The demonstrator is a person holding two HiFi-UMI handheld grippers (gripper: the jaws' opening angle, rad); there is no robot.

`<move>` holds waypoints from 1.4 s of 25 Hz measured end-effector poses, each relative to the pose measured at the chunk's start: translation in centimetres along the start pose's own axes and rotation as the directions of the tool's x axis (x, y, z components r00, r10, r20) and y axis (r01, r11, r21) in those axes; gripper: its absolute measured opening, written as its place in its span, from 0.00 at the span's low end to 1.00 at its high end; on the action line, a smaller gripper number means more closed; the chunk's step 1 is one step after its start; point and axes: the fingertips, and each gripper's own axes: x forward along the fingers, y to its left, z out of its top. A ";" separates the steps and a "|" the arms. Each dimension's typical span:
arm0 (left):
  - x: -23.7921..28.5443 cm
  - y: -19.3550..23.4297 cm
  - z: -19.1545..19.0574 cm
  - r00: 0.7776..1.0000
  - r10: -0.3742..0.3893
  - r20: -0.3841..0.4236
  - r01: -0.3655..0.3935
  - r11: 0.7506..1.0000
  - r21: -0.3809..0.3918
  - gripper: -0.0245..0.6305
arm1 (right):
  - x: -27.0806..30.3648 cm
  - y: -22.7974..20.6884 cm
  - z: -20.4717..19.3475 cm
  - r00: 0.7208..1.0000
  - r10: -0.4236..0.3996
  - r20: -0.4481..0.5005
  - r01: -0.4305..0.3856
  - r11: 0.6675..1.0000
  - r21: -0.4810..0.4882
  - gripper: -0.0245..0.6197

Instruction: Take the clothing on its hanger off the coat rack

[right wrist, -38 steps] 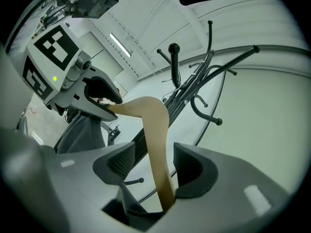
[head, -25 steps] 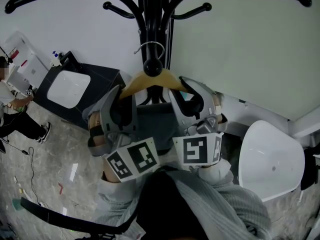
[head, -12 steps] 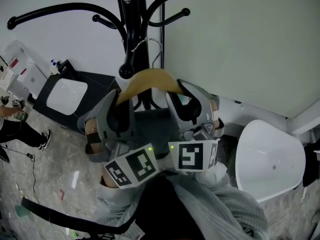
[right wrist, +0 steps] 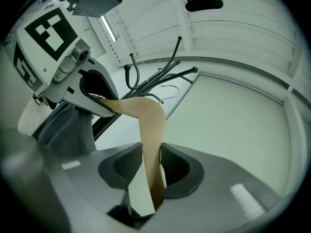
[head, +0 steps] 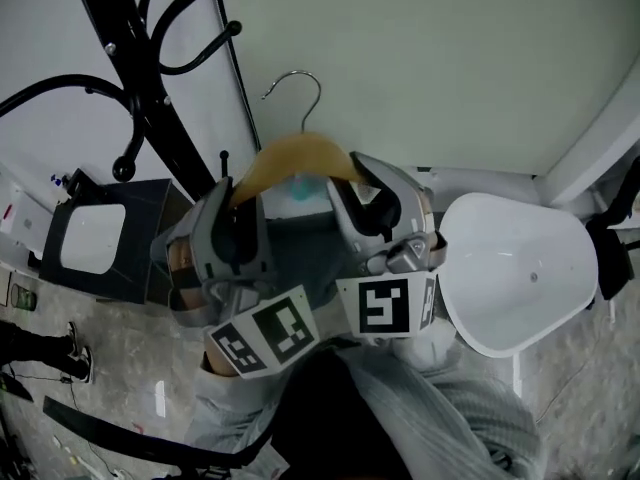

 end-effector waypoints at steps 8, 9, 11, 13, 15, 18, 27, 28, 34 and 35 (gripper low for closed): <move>1.2 -7.1 4.1 0.988 -0.138 0.069 0.143 0.988 -0.063 0.22 | -4.6 -3.8 -5.4 0.989 -0.059 -0.138 0.056 0.998 -0.025 0.22; 1.3 -8.1 4.5 0.984 -0.159 0.077 0.164 0.984 -0.069 0.22 | -5.2 -4.1 -6.1 0.985 -0.065 -0.159 0.061 0.998 -0.030 0.22; 1.4 -9.9 5.3 0.976 -0.196 0.094 0.204 0.976 -0.076 0.22 | -6.4 -4.7 -7.4 0.978 -0.079 -0.193 0.073 0.997 -0.035 0.22; 1.7 -11.5 6.0 0.967 -0.229 0.111 0.238 0.968 -0.076 0.22 | -7.2 -5.2 -8.7 0.972 -0.095 -0.215 0.089 0.995 -0.038 0.22; 2.0 -13.0 6.5 0.959 -0.258 0.122 0.267 0.961 -0.069 0.22 | -7.8 -5.7 -10.0 0.965 -0.110 -0.239 0.103 0.994 -0.045 0.22; 2.5 -14.8 7.1 0.945 -0.298 0.136 0.308 0.950 -0.061 0.22 | -8.6 -6.2 -11.6 0.953 -0.126 -0.275 0.117 0.992 -0.049 0.22; 3.2 -16.7 9.0 0.922 -0.345 0.176 0.357 0.934 -0.036 0.22 | -10.0 -7.5 -13.5 0.933 -0.153 -0.327 0.146 0.988 -0.045 0.22; 3.2 -16.8 8.9 0.920 -0.349 0.176 0.360 0.932 -0.033 0.22 | -10.1 -7.4 -13.6 0.931 -0.152 -0.331 0.146 0.988 -0.043 0.22; 3.2 -17.1 8.5 0.916 -0.363 0.173 0.372 0.928 -0.024 0.22 | -10.0 -6.9 -14.0 0.929 -0.146 -0.340 0.144 0.989 -0.033 0.22; 3.1 -17.1 8.5 0.915 -0.364 0.171 0.373 0.927 -0.023 0.22 | -10.0 -6.9 -13.9 0.929 -0.145 -0.339 0.143 0.989 -0.032 0.22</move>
